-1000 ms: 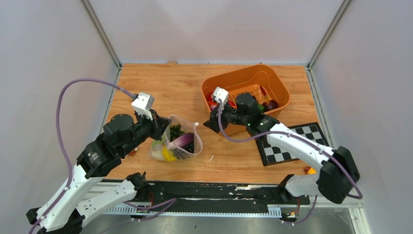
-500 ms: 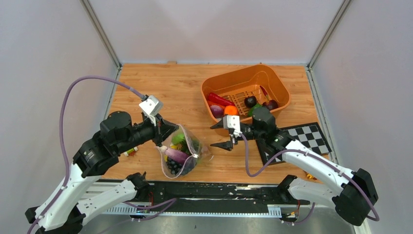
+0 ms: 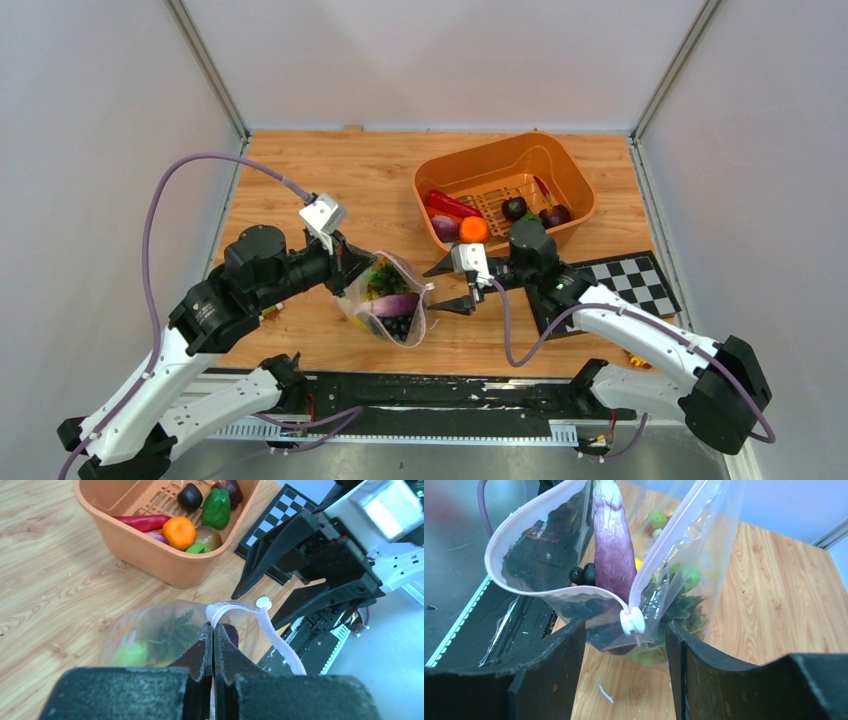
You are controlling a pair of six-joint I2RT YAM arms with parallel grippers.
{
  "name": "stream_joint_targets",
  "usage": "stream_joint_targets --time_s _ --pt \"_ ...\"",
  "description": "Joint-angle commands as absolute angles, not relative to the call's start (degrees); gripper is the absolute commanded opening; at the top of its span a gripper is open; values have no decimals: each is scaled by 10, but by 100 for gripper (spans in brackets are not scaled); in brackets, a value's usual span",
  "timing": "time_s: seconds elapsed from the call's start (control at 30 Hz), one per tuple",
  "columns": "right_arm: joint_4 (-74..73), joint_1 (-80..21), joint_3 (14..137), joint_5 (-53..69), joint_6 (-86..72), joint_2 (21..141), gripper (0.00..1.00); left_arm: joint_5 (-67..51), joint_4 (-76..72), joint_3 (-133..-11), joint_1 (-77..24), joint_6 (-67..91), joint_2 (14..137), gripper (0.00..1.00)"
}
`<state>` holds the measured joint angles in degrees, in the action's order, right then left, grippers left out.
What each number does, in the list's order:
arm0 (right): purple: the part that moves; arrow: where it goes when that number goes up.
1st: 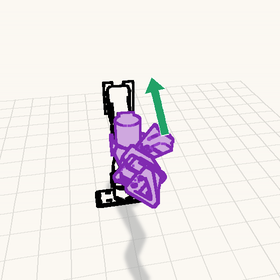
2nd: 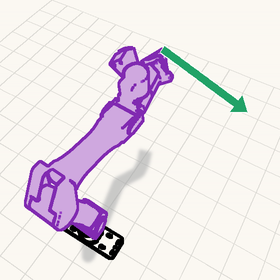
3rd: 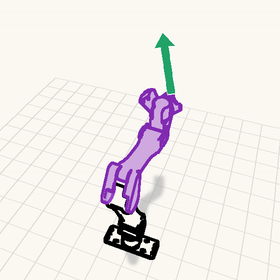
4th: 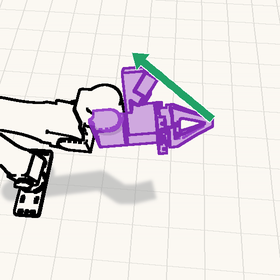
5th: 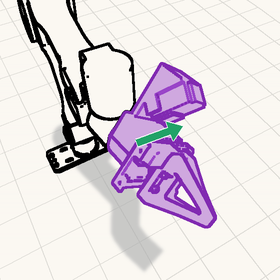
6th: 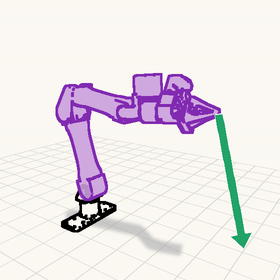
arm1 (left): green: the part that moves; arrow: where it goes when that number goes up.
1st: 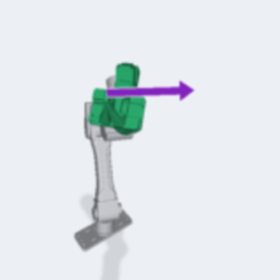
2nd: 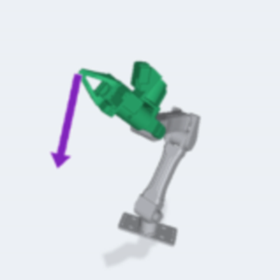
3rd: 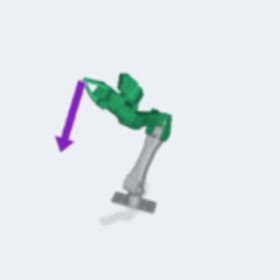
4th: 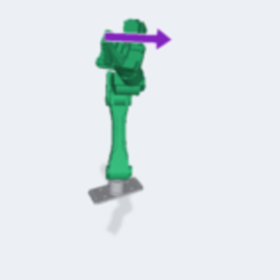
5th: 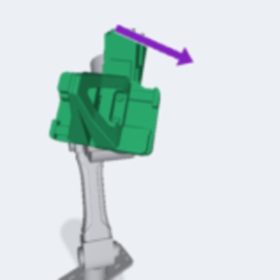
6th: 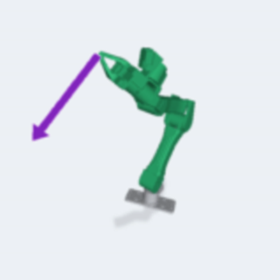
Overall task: Place the food in the zip-top bag and seal the zipper
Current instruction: Adjust the zipper food storage bag at the center of the board.
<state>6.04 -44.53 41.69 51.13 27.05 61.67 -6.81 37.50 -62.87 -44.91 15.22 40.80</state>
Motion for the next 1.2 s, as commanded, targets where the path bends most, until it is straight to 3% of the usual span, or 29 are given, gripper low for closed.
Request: stream_joint_targets --time_s 0.0,0.43,0.53,0.87,1.07,1.17 --pt "92 -450 443 533 271 645 58 -73 302 -635 -449 168 402 0" --pt "159 -450 430 515 239 664 31 -75 284 -621 -449 177 400 0" --pt "156 -450 430 516 240 667 21 -69 282 -618 -449 179 398 0" --pt "156 -449 435 501 240 669 13 12 288 -610 -449 191 373 0" --pt "165 -449 446 461 206 665 0 57 297 -605 -449 196 369 0" --pt "168 -448 451 445 192 664 0 59 308 -606 -449 192 375 7"
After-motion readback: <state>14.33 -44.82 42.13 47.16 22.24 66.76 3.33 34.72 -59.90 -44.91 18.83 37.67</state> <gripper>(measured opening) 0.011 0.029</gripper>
